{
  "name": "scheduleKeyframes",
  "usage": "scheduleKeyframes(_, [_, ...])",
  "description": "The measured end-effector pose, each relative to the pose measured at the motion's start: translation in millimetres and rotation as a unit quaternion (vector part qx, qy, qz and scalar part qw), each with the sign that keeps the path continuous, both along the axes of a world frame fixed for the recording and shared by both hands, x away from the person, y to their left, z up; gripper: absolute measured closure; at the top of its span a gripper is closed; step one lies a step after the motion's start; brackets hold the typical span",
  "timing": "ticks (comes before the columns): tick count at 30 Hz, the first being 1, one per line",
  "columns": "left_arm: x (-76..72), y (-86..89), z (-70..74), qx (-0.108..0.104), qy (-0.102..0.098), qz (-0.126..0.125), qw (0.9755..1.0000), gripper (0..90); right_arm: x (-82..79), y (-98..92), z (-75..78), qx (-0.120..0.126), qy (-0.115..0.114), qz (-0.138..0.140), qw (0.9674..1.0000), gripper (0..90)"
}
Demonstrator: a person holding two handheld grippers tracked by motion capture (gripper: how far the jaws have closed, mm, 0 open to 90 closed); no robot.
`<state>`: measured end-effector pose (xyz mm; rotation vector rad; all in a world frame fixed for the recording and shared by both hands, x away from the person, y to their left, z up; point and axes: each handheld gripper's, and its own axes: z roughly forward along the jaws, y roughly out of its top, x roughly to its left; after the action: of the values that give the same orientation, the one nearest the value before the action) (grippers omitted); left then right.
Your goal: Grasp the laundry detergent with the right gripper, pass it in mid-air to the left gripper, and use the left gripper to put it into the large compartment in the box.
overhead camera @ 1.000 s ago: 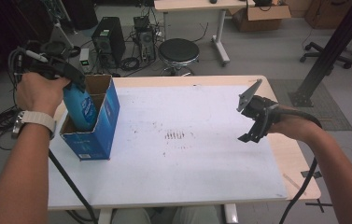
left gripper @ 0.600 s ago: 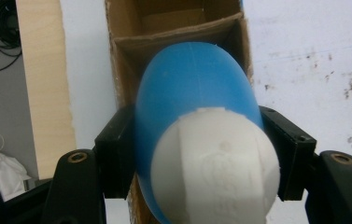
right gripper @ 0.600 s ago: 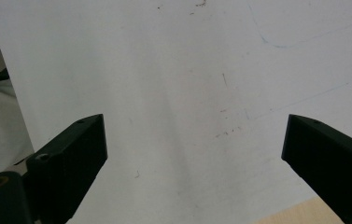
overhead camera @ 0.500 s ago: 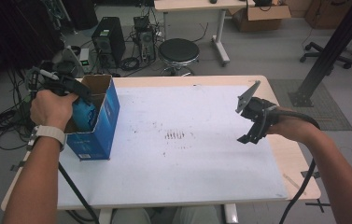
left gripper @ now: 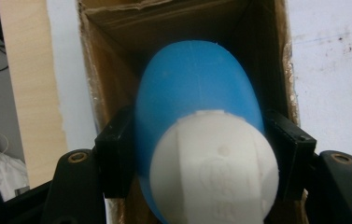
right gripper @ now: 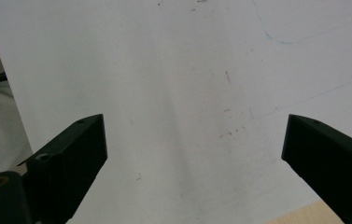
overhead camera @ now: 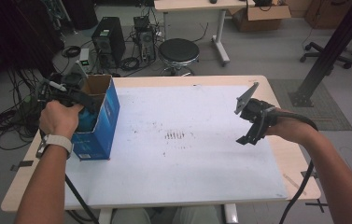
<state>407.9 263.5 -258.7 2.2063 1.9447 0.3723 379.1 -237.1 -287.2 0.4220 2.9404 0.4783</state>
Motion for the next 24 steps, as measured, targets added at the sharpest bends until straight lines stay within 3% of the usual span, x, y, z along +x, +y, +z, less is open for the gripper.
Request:
scheduleKeyframes(11, [4.1,-0.1,-14.3,0.002,0.016,-0.002,0.9999,37.6,-0.2,-1.7,-1.6,0.004,0.003,-0.003,1.0000,6.8])
scheduleKeyframes(24, [3.5,6.3,-17.0,-0.011,0.005,0.003,0.9999,37.3,0.1,-0.9,-5.6,0.004,0.006,-0.004,1.0000,6.7])
